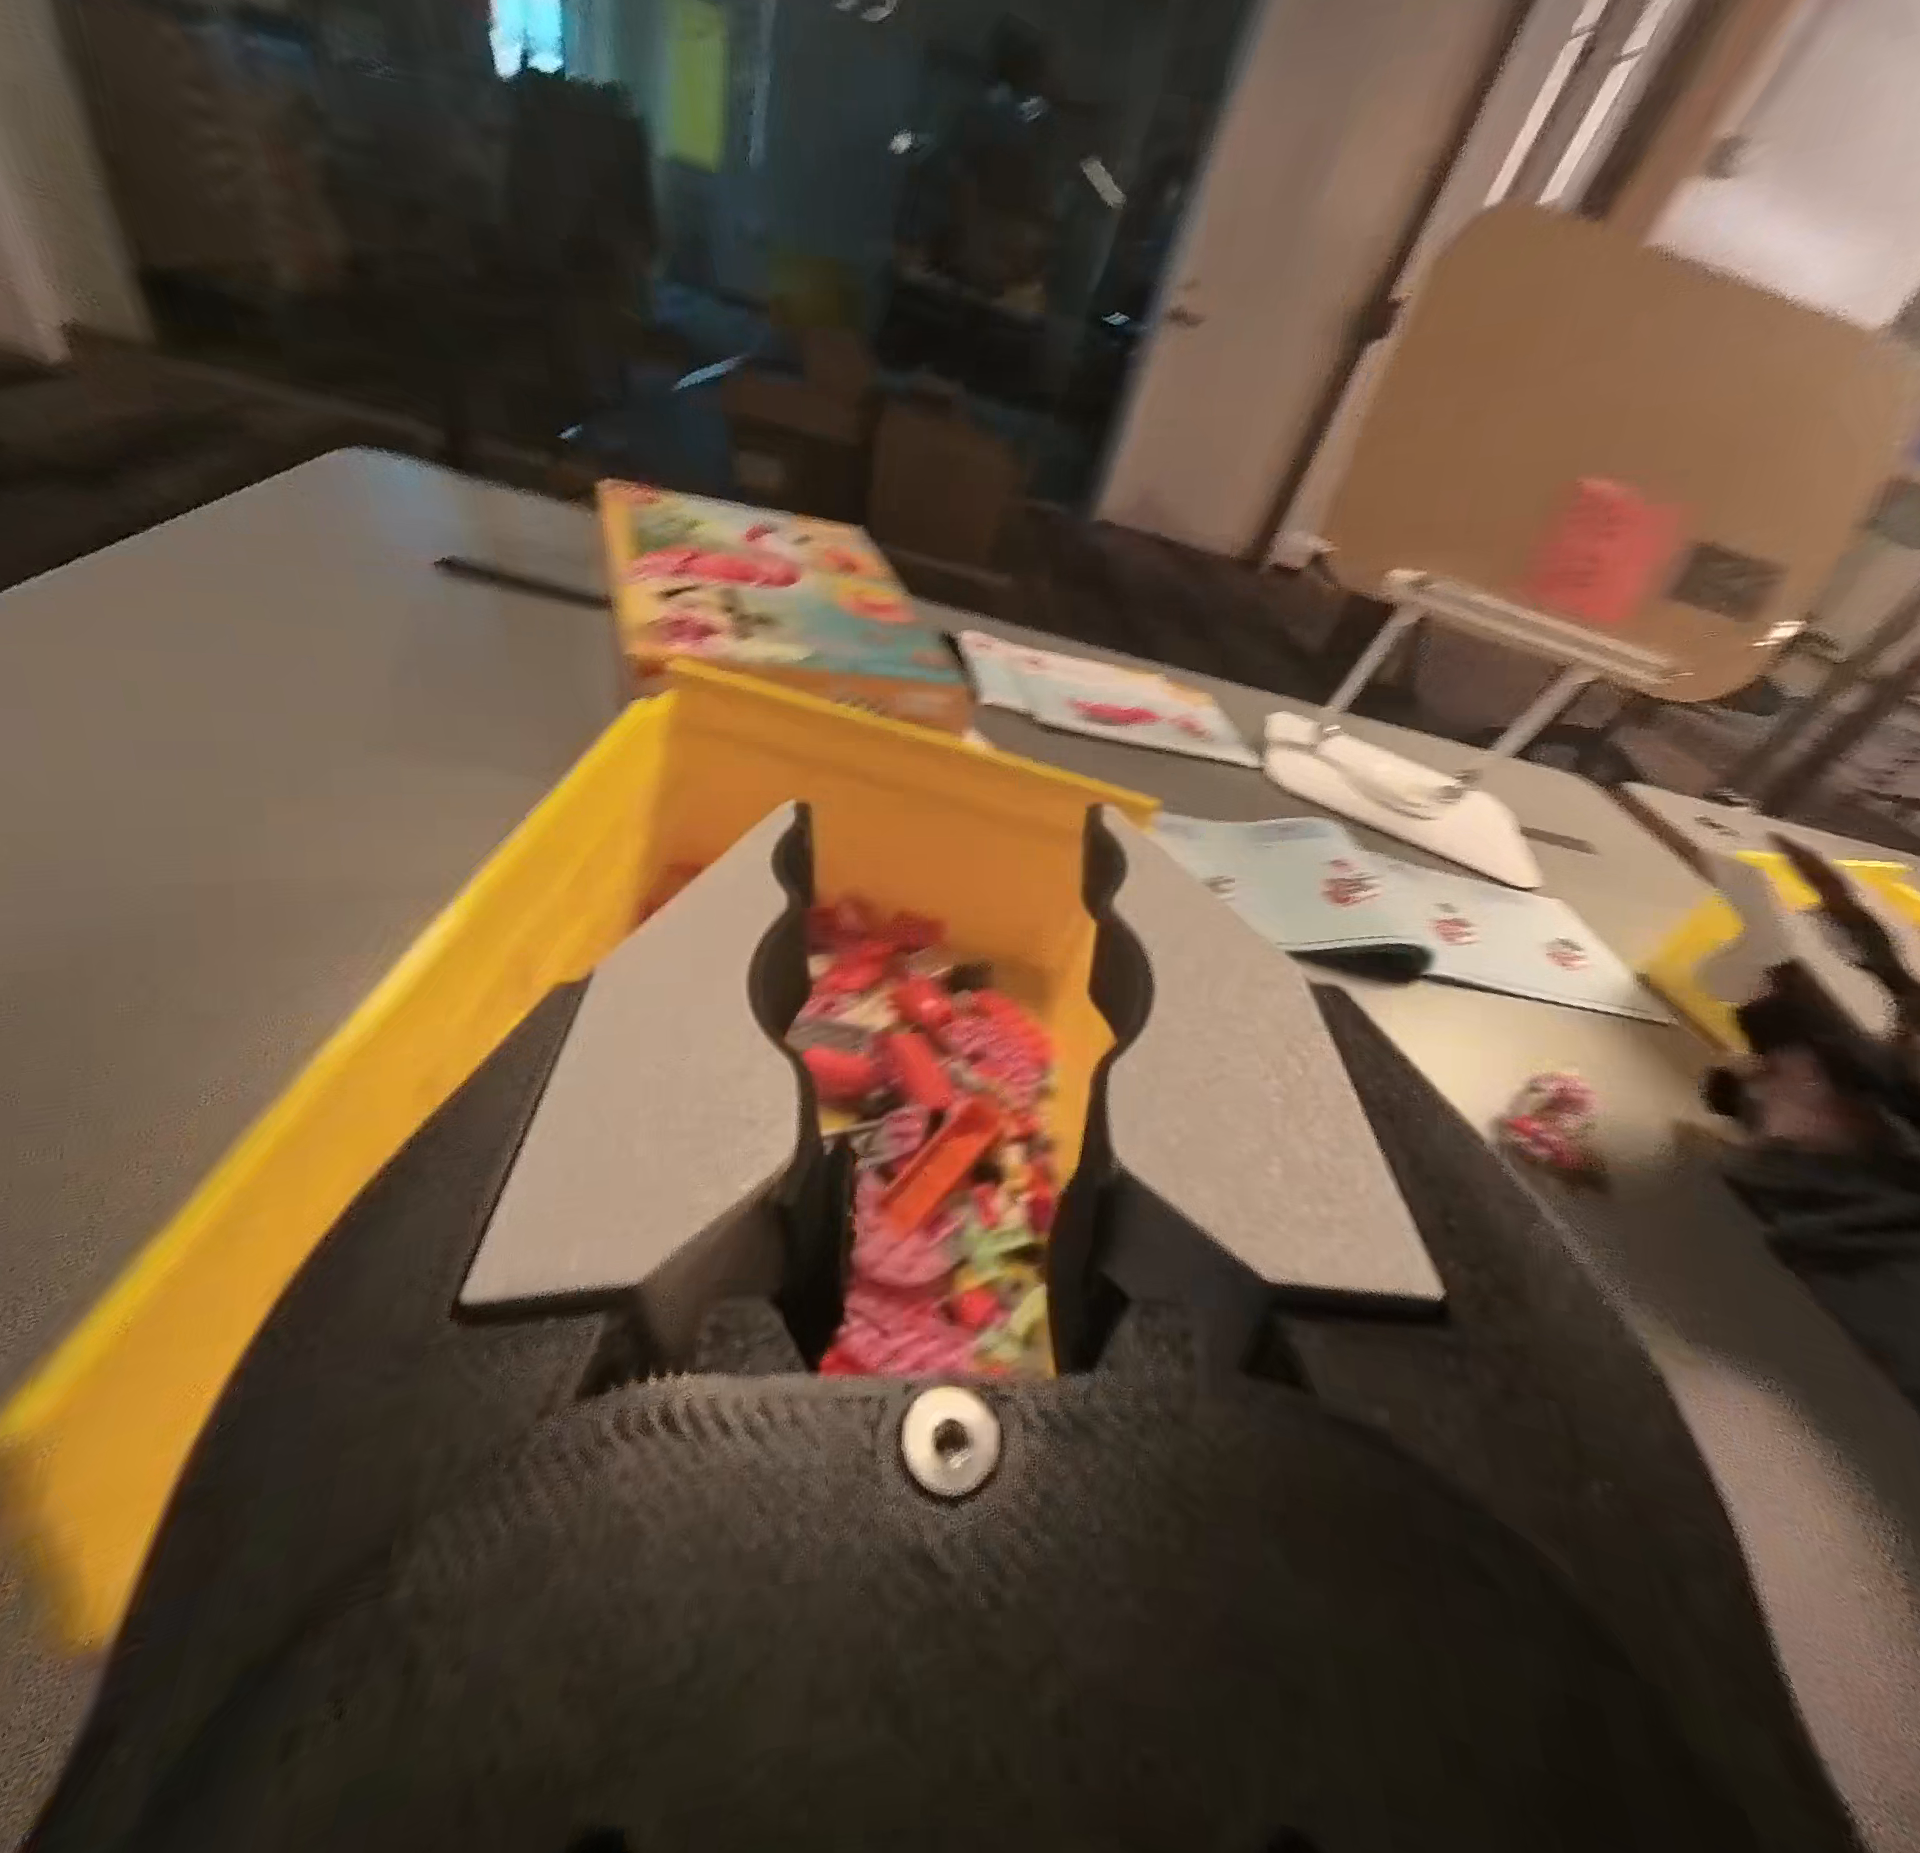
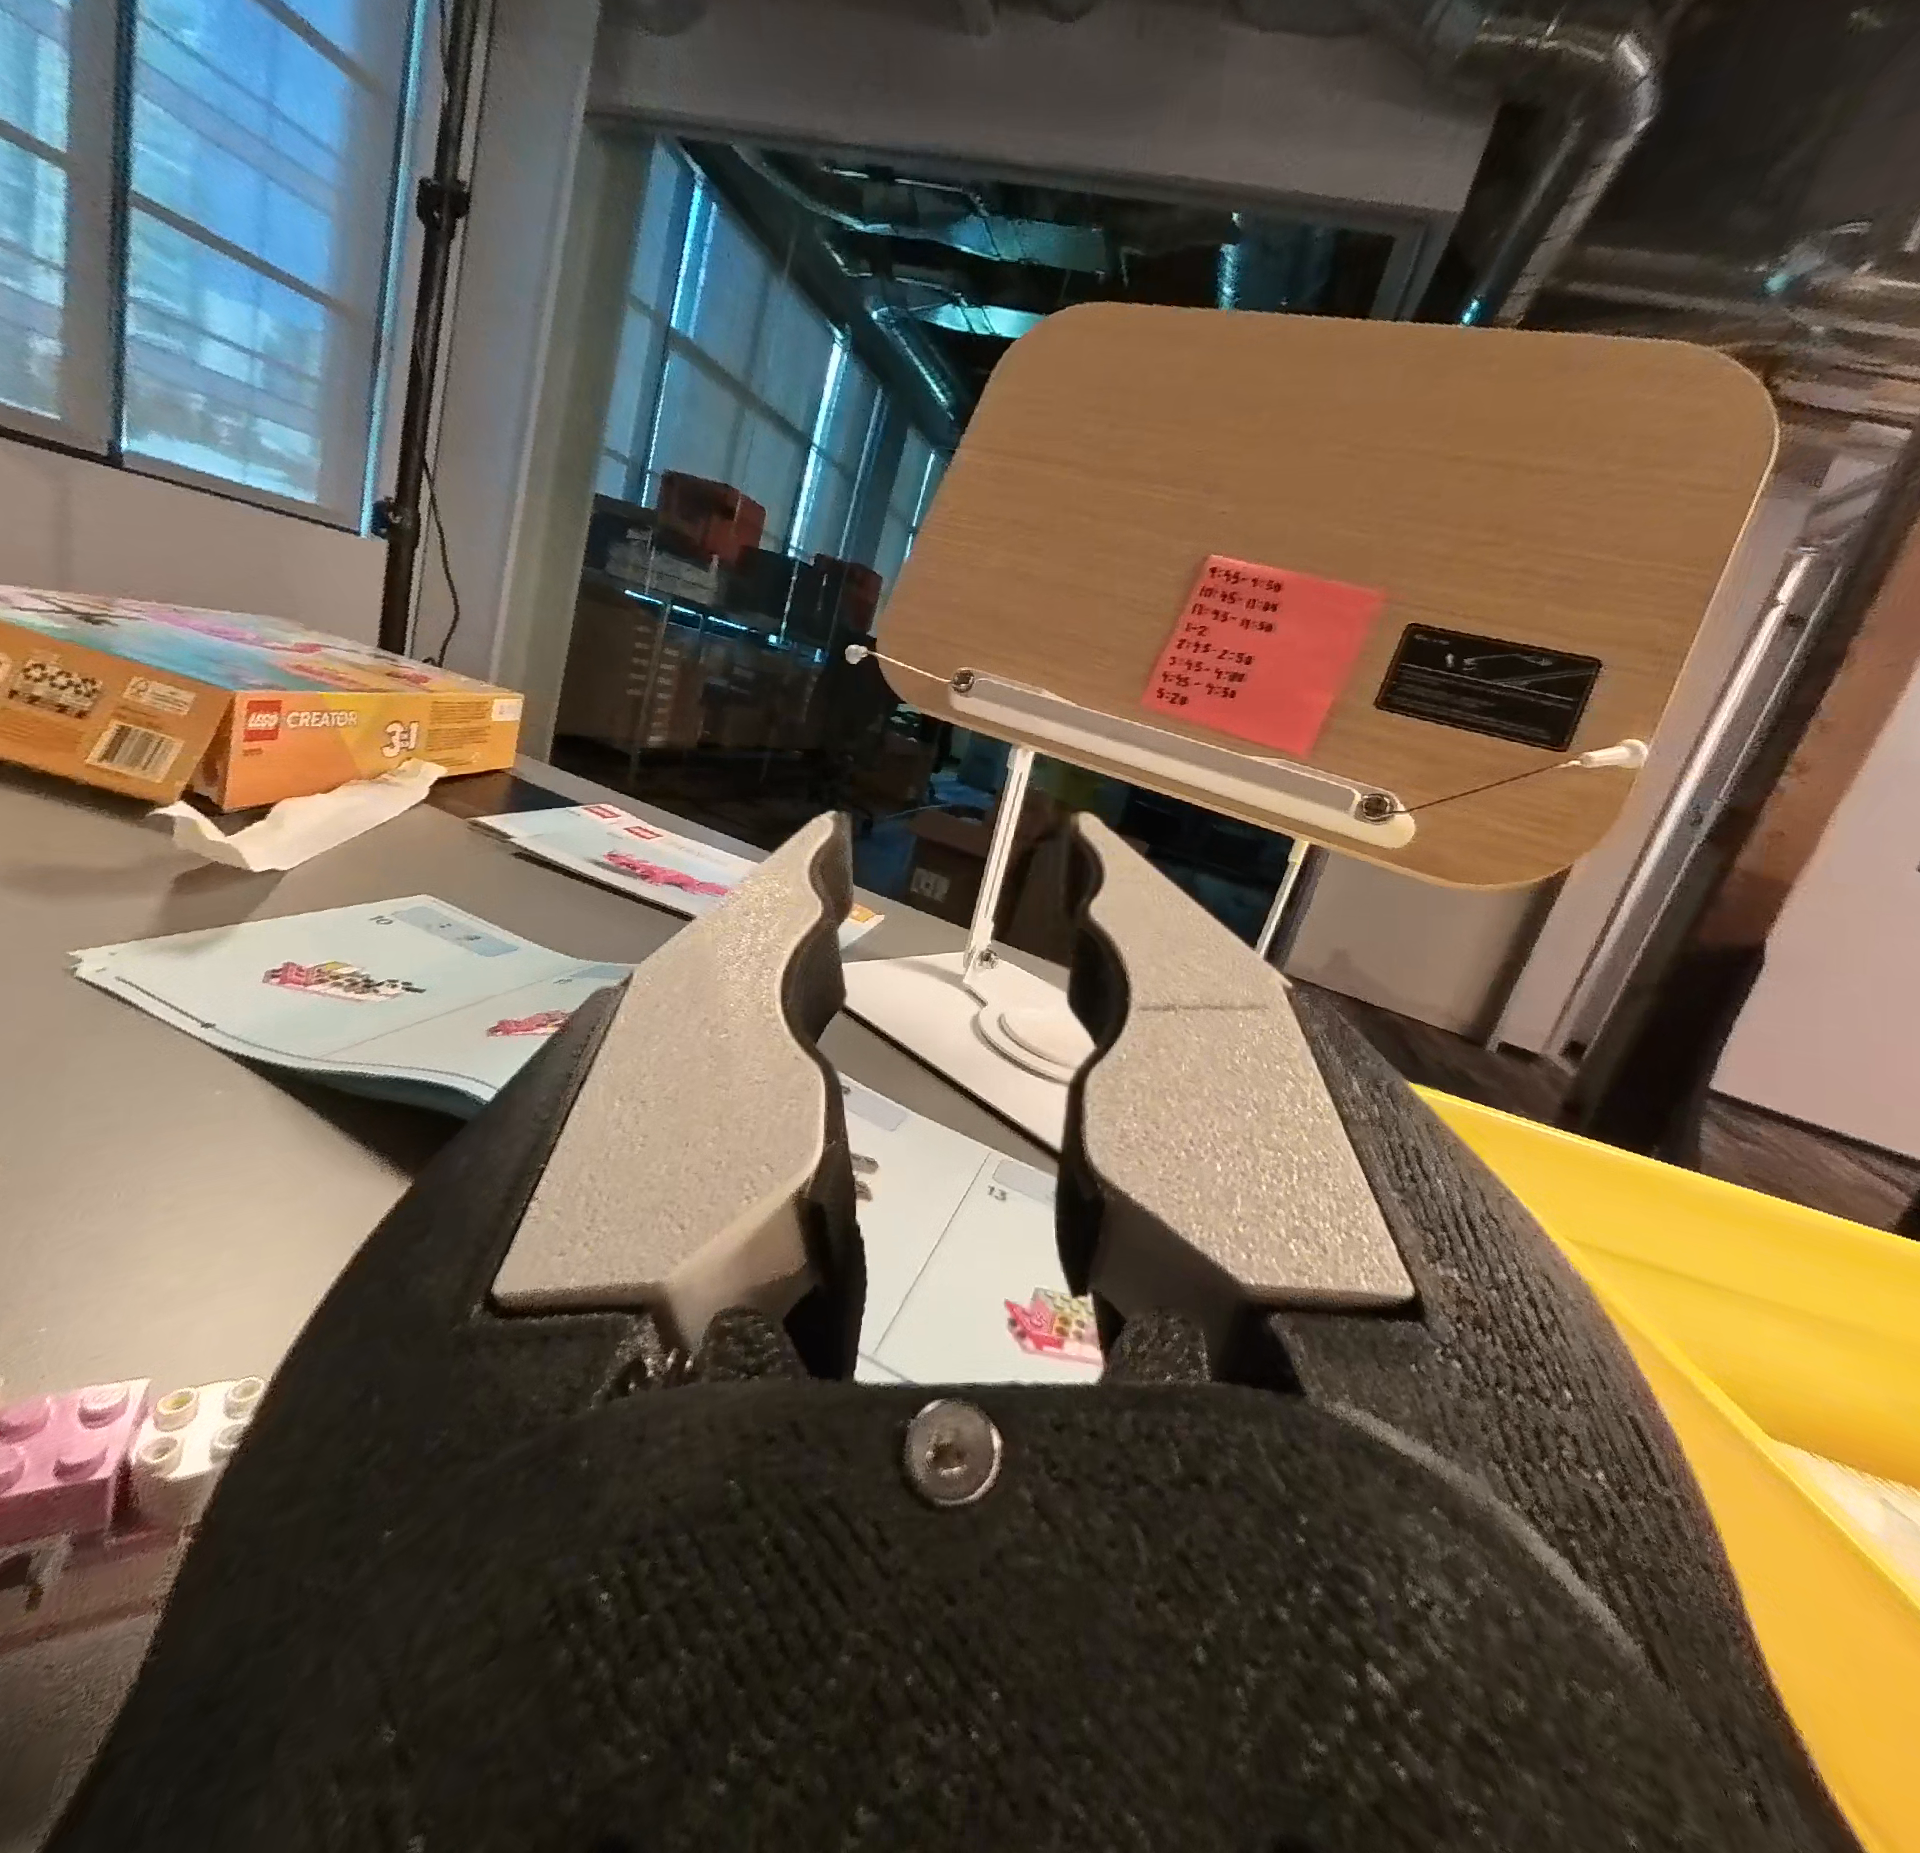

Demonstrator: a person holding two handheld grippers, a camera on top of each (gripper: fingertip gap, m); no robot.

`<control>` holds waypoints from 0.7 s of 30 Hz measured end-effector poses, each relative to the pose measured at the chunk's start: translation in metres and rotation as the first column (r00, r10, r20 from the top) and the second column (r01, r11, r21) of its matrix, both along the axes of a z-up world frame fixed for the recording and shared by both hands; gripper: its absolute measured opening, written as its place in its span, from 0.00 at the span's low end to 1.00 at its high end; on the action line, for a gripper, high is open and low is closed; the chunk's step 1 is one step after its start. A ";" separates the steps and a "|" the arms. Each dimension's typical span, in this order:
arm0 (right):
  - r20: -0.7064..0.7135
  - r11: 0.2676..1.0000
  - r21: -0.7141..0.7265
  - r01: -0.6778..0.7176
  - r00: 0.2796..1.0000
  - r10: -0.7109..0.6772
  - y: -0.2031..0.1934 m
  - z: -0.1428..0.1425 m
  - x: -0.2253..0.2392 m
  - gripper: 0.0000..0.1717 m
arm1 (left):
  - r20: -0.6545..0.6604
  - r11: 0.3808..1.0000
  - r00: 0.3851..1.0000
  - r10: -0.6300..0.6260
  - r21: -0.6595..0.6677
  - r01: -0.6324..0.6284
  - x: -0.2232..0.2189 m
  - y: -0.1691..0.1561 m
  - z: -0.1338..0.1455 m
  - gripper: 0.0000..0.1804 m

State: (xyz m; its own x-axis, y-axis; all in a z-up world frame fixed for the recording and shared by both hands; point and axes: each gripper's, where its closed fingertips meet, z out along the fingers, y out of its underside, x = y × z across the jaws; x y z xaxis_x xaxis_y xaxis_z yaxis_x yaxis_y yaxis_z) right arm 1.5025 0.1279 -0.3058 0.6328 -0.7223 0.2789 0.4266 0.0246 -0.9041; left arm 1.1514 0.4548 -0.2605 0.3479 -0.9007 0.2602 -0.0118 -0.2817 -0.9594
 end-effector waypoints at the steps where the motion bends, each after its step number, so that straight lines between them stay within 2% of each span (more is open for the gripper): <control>1: -0.005 1.000 -0.003 0.002 1.000 -0.002 0.000 -0.001 0.001 0.23 | -0.028 1.000 0.999 0.026 -0.009 -0.026 -0.009 0.011 -0.006 0.28; 4: -0.007 1.000 -0.023 0.007 1.000 -0.007 0.003 -0.003 0.002 0.23 | -0.140 0.999 0.989 0.050 -0.008 -0.051 -0.026 0.036 -0.021 0.28; 7: 0.000 0.999 -0.040 0.017 1.000 -0.017 0.004 -0.004 0.001 0.22 | -0.275 1.000 0.961 0.004 0.005 -0.003 -0.033 0.047 -0.036 0.29; 10: 0.008 0.997 -0.041 0.064 0.998 -0.064 -0.001 -0.004 0.004 0.25 | -0.317 0.999 0.948 -0.032 0.015 0.039 -0.032 0.056 -0.042 0.42; 13: -0.001 0.993 -0.042 0.106 0.994 -0.106 -0.008 -0.005 0.007 0.25 | -0.351 0.997 0.933 -0.078 -0.009 0.080 -0.028 0.062 -0.046 0.44; 15: -0.007 0.992 -0.041 0.122 0.992 -0.122 -0.011 -0.005 0.007 0.25 | -0.368 0.994 0.923 -0.109 -0.021 0.109 -0.025 0.066 -0.044 0.41; 17: -0.012 0.990 -0.043 0.133 0.991 -0.133 -0.013 -0.006 0.008 0.25 | -0.409 0.980 0.892 -0.194 -0.031 0.199 -0.019 0.062 -0.045 0.31; 19: -0.015 0.989 -0.050 0.140 0.990 -0.141 -0.013 -0.007 0.009 0.25 | -0.492 0.921 0.786 -0.375 -0.098 0.378 -0.014 0.042 -0.056 0.20; 21: -0.017 0.988 -0.060 0.141 0.990 -0.143 -0.011 -0.009 0.010 0.25 | -0.582 0.890 0.690 -0.431 -0.146 0.432 -0.013 0.038 -0.070 0.15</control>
